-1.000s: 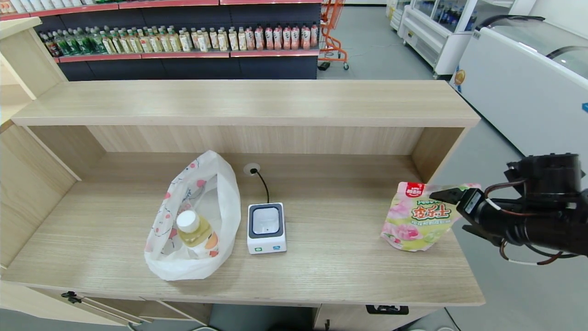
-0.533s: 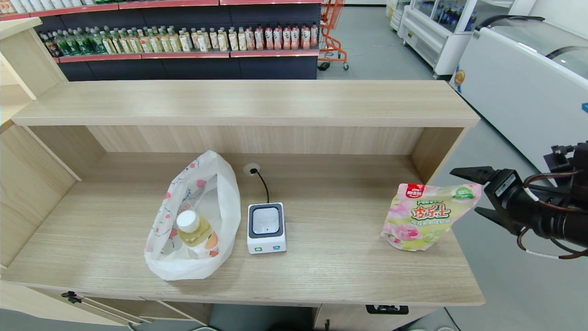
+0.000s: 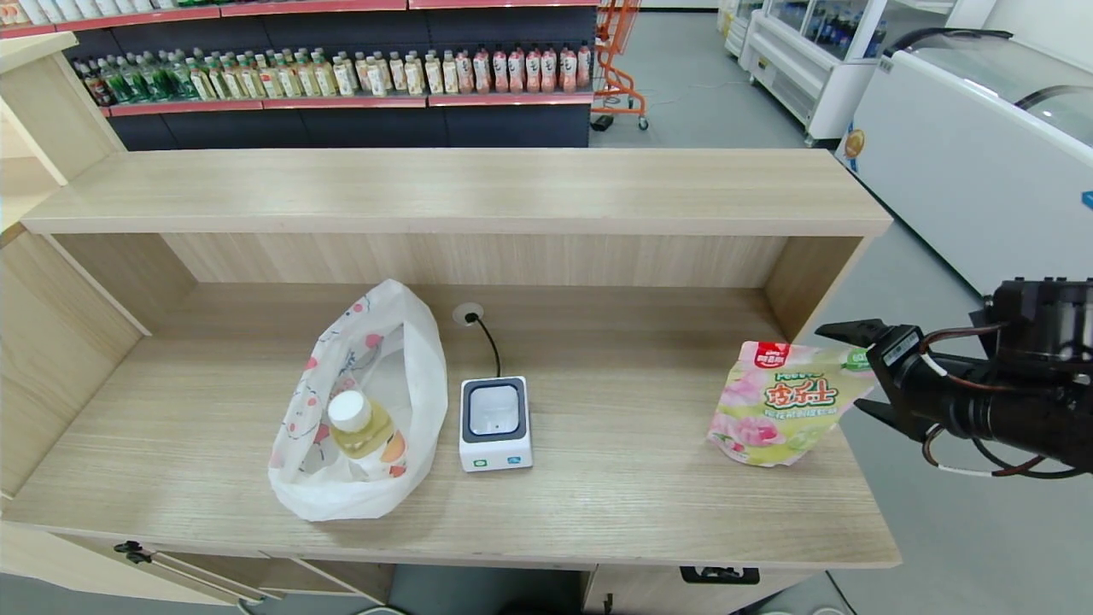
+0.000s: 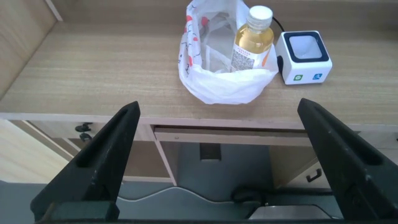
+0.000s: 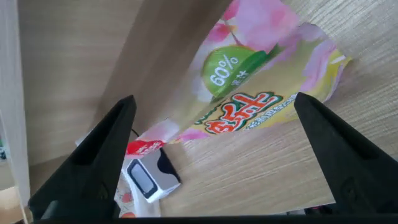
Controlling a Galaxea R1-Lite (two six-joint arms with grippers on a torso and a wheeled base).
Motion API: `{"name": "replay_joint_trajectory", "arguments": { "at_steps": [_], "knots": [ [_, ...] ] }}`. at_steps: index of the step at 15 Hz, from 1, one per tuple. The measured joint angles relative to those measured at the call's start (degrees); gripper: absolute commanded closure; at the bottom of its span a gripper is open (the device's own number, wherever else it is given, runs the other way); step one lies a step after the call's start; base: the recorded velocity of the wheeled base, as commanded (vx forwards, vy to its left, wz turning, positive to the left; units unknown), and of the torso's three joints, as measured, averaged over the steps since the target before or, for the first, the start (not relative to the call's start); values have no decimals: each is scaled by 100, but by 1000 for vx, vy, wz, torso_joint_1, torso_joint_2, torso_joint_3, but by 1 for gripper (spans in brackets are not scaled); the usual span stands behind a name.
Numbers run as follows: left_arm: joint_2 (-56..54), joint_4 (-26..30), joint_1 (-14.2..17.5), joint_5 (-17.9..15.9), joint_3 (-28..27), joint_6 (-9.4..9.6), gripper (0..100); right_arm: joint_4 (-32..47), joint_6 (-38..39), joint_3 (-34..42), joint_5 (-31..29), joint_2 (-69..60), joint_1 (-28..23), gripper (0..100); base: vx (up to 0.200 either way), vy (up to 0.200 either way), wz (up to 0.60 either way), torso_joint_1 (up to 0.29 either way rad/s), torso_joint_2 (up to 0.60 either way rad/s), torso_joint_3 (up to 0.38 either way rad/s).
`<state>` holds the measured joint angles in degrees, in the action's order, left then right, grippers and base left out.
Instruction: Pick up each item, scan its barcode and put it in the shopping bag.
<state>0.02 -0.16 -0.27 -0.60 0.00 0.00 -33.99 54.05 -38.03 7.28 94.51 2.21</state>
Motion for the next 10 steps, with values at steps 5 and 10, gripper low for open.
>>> {"name": "replay_joint_trajectory", "arguments": {
  "at_steps": [5, 10],
  "knots": [
    [0, 0, 5, -2, 0, 0, 0, -424, -101, -187, 7, 872, 0, 0, 0, 0, 0, 0, 0, 0],
    [0, 0, 5, -2, 0, 0, 0, -449, -638, -251, 11, 1569, 95, 100, 0, 0, 0, 0, 0, 0]
  ]
}}
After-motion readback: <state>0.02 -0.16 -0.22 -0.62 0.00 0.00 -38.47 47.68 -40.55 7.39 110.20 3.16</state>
